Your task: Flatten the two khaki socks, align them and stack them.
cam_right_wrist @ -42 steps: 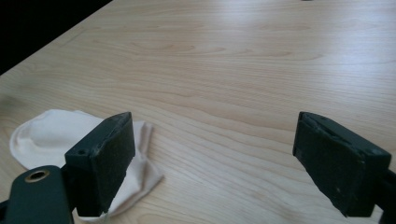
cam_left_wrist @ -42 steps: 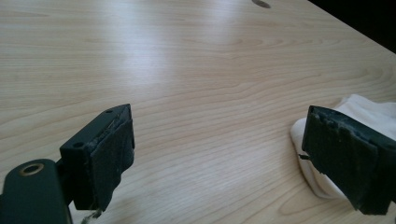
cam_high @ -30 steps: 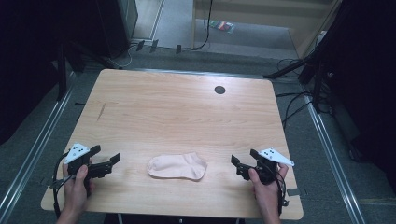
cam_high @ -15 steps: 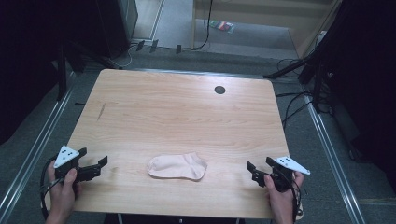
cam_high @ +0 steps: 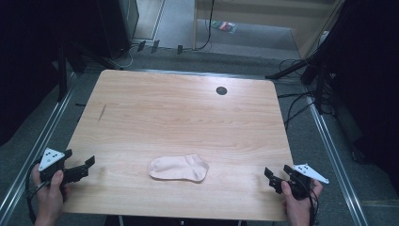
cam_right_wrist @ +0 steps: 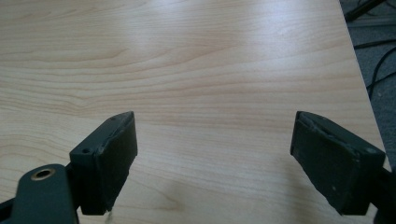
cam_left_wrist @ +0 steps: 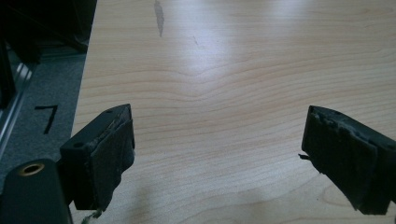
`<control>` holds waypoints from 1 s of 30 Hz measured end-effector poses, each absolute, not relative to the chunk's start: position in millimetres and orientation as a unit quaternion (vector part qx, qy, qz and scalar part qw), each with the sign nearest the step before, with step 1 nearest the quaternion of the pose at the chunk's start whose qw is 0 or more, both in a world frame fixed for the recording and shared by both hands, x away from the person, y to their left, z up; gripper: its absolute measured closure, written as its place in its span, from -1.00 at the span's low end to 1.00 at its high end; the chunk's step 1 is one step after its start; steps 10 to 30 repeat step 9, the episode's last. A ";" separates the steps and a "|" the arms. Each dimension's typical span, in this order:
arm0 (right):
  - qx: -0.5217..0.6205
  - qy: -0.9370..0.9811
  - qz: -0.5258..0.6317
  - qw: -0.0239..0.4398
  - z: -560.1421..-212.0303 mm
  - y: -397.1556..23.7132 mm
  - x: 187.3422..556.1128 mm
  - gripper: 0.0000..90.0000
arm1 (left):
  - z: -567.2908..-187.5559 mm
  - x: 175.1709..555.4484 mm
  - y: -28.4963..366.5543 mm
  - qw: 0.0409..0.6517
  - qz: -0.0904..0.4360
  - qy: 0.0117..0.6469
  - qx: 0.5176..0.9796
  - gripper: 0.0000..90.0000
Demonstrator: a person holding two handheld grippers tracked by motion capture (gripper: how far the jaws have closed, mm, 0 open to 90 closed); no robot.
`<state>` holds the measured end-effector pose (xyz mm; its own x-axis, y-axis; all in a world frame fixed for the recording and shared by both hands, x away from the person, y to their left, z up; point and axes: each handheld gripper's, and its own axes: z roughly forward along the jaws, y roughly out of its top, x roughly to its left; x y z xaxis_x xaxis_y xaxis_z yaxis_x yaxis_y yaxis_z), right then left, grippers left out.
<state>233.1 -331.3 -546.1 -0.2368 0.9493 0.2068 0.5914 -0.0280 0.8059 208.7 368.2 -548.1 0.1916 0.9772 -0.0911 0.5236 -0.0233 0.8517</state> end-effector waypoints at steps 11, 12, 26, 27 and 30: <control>0.581 0.658 0.432 0.207 -546.2 -332.9 233.4 -0.63 | -551.5 213.3 365.0 0.401 0.279 0.568 0.662 -0.79; 0.581 0.658 0.432 0.207 -546.2 -332.9 233.4 -0.63 | -551.5 213.3 365.0 0.401 0.279 0.568 0.662 -0.79; 0.581 0.658 0.432 0.207 -546.2 -332.9 233.4 -0.63 | -551.5 213.3 365.0 0.401 0.279 0.568 0.662 -0.79; 0.581 0.658 0.432 0.207 -546.2 -332.9 233.4 -0.63 | -551.5 213.3 365.0 0.401 0.279 0.568 0.662 -0.79; 0.581 0.658 0.432 0.207 -546.2 -332.9 233.4 -0.63 | -551.5 213.3 365.0 0.401 0.279 0.568 0.662 -0.79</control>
